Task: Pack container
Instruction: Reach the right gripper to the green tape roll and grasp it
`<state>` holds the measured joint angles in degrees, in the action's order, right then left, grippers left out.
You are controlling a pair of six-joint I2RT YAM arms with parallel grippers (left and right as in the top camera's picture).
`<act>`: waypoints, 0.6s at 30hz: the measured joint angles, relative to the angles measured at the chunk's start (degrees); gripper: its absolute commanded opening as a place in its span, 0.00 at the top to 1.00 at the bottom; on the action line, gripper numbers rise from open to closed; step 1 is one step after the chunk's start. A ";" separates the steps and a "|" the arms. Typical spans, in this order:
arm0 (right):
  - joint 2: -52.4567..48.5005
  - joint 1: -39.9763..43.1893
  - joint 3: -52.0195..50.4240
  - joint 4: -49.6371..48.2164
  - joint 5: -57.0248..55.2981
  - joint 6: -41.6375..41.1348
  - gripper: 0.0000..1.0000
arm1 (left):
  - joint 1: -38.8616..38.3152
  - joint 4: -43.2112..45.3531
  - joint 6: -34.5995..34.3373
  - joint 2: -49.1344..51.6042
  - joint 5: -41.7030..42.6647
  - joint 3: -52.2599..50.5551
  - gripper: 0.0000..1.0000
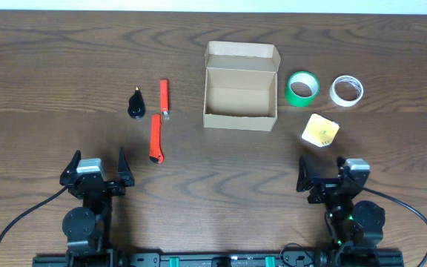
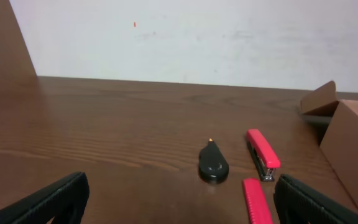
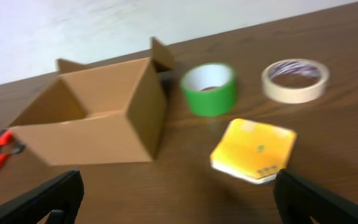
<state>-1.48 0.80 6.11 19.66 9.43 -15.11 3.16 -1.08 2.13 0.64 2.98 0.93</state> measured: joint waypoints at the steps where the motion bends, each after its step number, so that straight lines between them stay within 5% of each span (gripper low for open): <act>1: -0.83 0.00 0.02 0.04 1.05 -0.55 0.01 | 0.00 0.09 -1.07 0.00 0.17 0.00 0.05; 9: -18.21 0.00 7.67 0.87 4.72 -2.45 0.01 | 0.00 7.54 -10.75 0.15 2.21 0.00 0.05; 18: -53.48 0.00 39.93 10.73 5.49 1.31 0.01 | 0.00 7.41 -17.03 0.11 3.30 0.11 0.05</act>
<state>-54.96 0.80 46.04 30.39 14.92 -13.80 3.16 6.33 -14.90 0.75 6.28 1.04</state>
